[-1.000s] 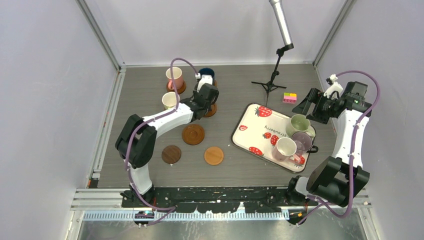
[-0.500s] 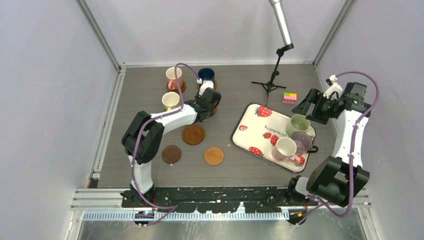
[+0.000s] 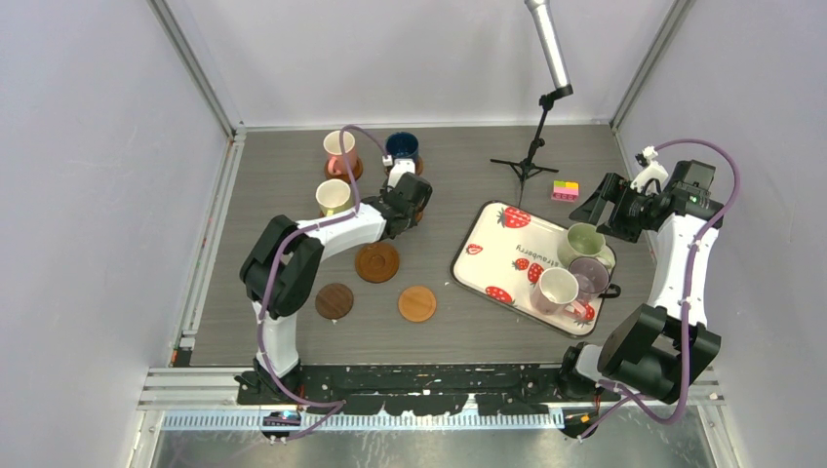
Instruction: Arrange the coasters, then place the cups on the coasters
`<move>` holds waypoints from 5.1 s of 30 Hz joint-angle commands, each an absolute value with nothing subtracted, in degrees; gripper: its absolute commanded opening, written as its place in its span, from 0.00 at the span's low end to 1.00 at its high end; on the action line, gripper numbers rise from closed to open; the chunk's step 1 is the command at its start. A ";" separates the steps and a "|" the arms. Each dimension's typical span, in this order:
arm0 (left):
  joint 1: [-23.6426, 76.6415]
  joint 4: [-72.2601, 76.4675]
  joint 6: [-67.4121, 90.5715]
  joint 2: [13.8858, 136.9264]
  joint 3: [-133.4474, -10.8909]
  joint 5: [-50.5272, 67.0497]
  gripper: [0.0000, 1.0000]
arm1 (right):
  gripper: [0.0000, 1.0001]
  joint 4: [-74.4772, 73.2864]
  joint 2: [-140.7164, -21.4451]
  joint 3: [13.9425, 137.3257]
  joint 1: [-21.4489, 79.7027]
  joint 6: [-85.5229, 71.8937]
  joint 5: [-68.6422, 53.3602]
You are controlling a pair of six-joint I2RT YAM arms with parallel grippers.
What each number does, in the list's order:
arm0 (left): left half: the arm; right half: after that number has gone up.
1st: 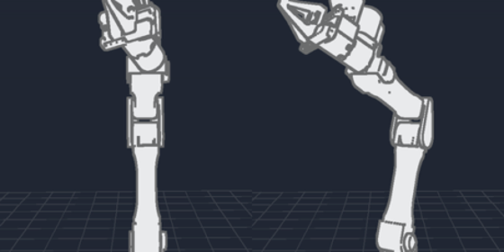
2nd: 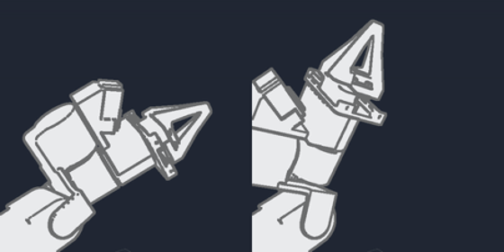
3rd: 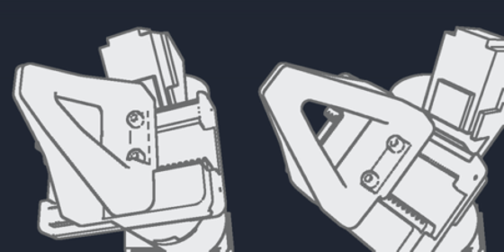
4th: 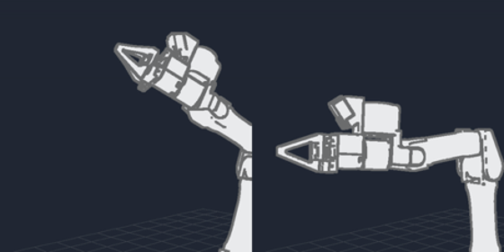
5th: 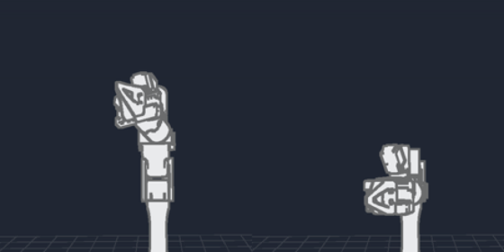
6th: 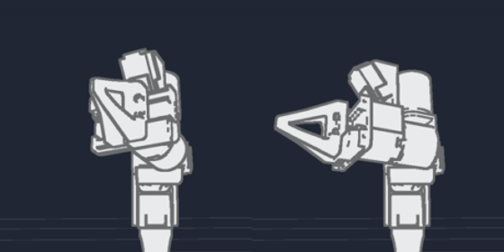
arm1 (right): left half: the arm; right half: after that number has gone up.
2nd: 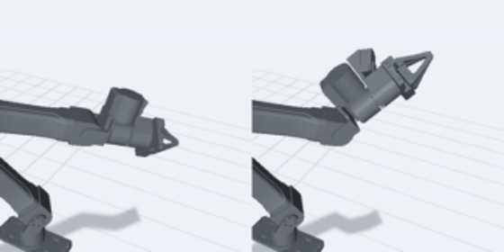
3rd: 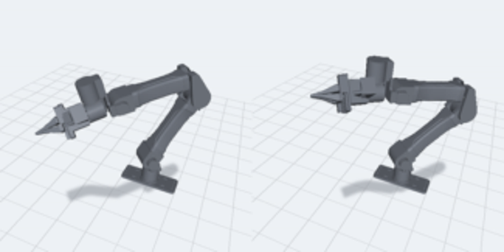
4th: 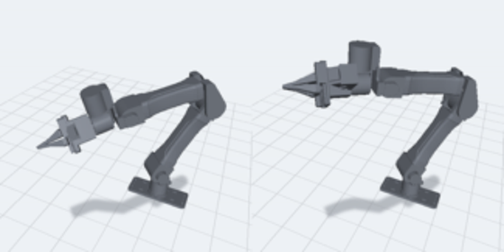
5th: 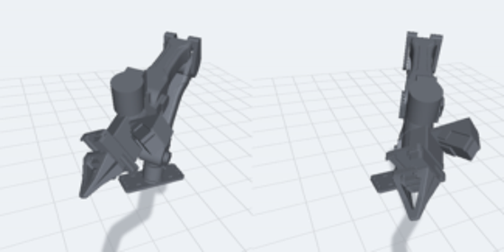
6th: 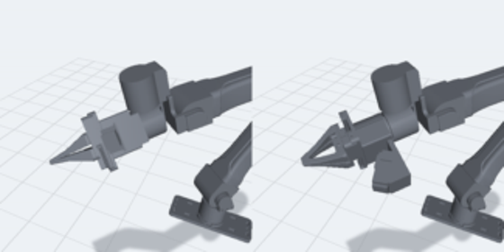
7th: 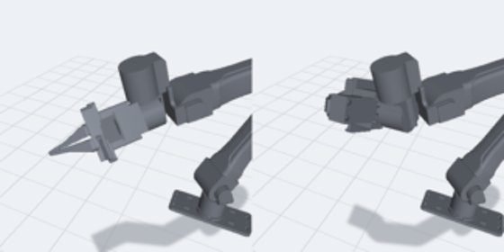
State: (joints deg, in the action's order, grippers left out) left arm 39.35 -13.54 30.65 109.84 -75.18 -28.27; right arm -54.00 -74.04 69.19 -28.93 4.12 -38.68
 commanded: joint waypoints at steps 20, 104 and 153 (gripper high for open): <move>40.32 -12.97 32.98 103.56 -75.21 -22.60 0.69 | 0.84 -55.03 -73.21 70.53 -28.07 6.88 -39.18; 34.14 -25.20 10.74 82.45 -70.87 3.17 1.00 | 0.40 -63.62 -63.53 47.16 -4.72 35.89 -11.87; 9.01 -31.29 16.39 65.04 -74.19 -5.21 1.00 | 0.00 -50.78 -96.32 91.50 53.30 -25.69 22.39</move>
State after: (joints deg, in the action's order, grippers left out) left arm 11.29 -30.83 14.59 65.87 -72.77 -2.68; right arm -51.94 -92.99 82.35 48.49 -16.10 12.45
